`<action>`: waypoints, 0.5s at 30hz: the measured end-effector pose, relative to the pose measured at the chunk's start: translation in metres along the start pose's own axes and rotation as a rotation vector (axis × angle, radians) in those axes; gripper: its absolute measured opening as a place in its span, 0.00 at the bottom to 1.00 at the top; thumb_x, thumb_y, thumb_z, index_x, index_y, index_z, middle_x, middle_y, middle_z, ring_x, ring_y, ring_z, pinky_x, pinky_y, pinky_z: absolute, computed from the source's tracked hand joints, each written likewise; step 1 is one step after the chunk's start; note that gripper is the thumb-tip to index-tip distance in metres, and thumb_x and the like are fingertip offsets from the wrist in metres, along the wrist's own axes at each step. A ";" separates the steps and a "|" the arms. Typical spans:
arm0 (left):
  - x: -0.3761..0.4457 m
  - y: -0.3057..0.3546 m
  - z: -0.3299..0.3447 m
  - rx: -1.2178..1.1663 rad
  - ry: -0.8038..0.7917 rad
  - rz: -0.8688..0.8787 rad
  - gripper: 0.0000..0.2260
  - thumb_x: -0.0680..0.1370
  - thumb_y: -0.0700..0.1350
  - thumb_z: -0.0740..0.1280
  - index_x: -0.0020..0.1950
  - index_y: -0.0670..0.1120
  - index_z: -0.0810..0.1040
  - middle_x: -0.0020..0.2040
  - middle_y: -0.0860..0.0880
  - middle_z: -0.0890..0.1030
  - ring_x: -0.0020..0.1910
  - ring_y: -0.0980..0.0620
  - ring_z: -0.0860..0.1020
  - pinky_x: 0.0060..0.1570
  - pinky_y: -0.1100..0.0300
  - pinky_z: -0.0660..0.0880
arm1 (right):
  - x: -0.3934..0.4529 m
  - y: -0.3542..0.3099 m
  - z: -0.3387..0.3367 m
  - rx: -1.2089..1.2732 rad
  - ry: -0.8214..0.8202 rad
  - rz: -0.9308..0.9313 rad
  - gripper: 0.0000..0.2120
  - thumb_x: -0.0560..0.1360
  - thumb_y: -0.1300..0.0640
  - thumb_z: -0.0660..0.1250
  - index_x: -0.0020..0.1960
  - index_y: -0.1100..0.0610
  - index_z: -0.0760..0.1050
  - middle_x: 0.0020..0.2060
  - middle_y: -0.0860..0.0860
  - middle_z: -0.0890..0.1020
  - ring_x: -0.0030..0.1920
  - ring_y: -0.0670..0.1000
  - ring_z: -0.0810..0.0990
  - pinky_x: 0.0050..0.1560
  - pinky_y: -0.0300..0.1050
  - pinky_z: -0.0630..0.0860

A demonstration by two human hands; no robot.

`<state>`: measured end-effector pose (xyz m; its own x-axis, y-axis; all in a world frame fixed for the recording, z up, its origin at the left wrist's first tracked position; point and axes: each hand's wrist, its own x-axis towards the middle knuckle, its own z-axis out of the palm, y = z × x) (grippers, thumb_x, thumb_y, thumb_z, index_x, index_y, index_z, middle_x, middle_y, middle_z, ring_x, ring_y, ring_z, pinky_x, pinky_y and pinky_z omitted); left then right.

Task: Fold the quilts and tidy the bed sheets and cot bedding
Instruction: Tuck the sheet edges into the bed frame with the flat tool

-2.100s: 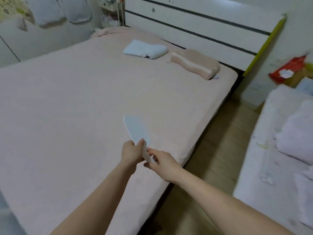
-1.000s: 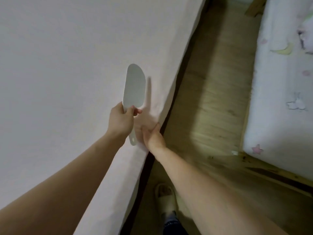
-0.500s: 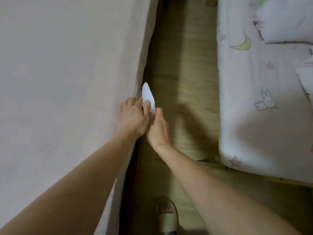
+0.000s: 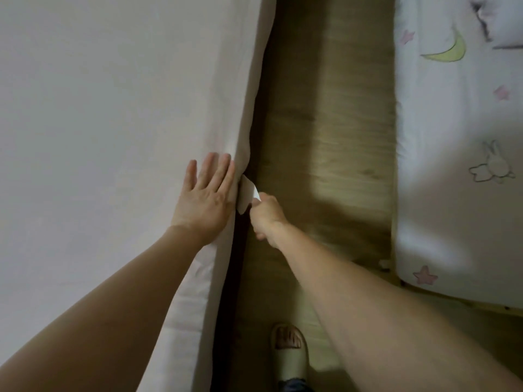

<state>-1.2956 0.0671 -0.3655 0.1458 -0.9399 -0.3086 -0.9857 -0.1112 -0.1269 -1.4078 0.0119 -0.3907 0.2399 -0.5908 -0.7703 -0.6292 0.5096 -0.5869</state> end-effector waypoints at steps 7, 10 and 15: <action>-0.024 -0.002 0.008 0.043 -0.013 0.070 0.24 0.82 0.51 0.38 0.75 0.48 0.32 0.77 0.47 0.33 0.74 0.46 0.30 0.74 0.45 0.34 | -0.016 0.013 0.033 -0.091 -0.091 -0.075 0.14 0.81 0.54 0.55 0.62 0.59 0.73 0.57 0.60 0.78 0.53 0.62 0.79 0.39 0.46 0.76; -0.046 -0.007 0.010 0.017 -0.017 0.051 0.25 0.81 0.51 0.37 0.74 0.47 0.30 0.76 0.48 0.32 0.74 0.48 0.29 0.74 0.47 0.33 | -0.024 0.023 0.036 -0.039 -0.075 0.006 0.15 0.81 0.57 0.56 0.65 0.59 0.71 0.56 0.60 0.77 0.47 0.61 0.79 0.36 0.45 0.77; -0.058 -0.005 0.011 0.026 -0.024 0.042 0.26 0.81 0.52 0.39 0.77 0.46 0.33 0.77 0.49 0.33 0.75 0.45 0.30 0.73 0.43 0.35 | -0.058 0.055 0.007 -0.084 -0.185 0.085 0.14 0.82 0.55 0.52 0.59 0.60 0.74 0.34 0.54 0.72 0.29 0.53 0.70 0.25 0.39 0.67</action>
<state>-1.2978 0.1260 -0.3573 0.1063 -0.9355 -0.3369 -0.9885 -0.0627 -0.1377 -1.4509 0.0790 -0.3801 0.3103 -0.4189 -0.8533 -0.7104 0.4943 -0.5010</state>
